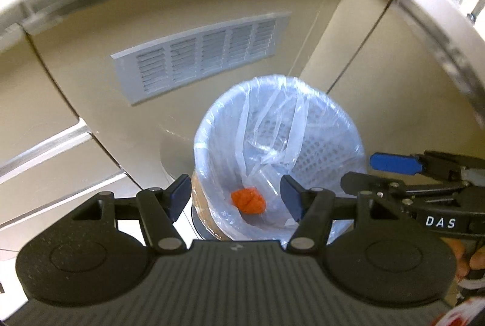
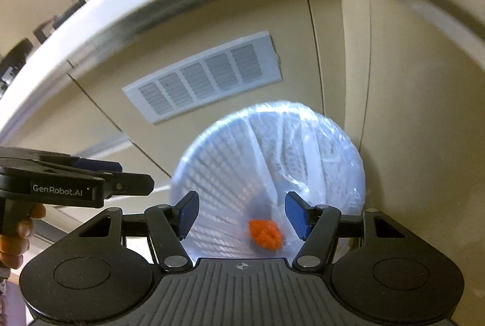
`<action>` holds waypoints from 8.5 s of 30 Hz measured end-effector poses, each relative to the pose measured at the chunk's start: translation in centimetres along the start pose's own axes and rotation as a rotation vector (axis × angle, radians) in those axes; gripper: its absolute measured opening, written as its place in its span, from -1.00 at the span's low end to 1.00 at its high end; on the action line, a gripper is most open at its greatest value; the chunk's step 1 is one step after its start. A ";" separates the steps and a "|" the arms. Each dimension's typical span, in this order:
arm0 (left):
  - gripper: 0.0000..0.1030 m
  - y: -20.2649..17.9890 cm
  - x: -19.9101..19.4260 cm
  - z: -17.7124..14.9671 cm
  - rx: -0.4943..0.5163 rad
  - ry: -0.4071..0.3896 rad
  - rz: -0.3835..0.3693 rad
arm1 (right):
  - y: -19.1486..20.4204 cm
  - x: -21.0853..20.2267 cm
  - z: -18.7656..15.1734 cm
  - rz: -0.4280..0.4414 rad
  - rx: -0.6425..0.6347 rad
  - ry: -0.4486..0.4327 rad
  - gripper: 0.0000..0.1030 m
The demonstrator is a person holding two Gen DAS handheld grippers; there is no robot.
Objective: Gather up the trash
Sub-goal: 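Raise both tools back toward the counter trash, then grasp the yellow plastic bag with the right tool while the left tool grasps the red cup, then carry the red cup and yellow bag with both tools over the wastebasket, then open both tools to drop the red cup and yellow bag into the wastebasket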
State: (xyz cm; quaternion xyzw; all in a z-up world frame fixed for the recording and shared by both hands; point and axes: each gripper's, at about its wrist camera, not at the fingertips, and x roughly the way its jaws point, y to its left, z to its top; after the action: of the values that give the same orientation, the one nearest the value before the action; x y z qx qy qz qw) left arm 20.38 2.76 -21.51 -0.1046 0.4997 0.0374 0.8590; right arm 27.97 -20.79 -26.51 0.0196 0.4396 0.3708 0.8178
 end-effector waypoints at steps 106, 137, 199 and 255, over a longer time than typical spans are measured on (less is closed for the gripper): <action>0.24 -19.0 -0.8 21.5 0.490 -0.363 -0.320 | -12.9 -21.7 15.7 -0.318 0.342 -0.690 -0.36; -0.25 -20.7 1.0 21.9 0.524 -0.354 -0.268 | -14.0 -22.4 13.7 -0.324 0.368 -0.662 -0.36; -0.25 -0.5 4.9 1.9 0.185 -0.058 -0.128 | -2.3 2.3 0.9 -0.137 0.064 0.054 -0.35; 0.10 -0.5 8.1 0.3 0.166 0.021 -0.093 | -3.7 4.6 0.0 -0.174 0.120 0.081 0.09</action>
State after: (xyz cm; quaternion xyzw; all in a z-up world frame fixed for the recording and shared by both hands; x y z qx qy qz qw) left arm 24.74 1.98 -28.36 -0.0566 0.5047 -0.0451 0.8603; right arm 31.71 -20.59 -31.12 0.0150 0.4937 0.2719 0.8259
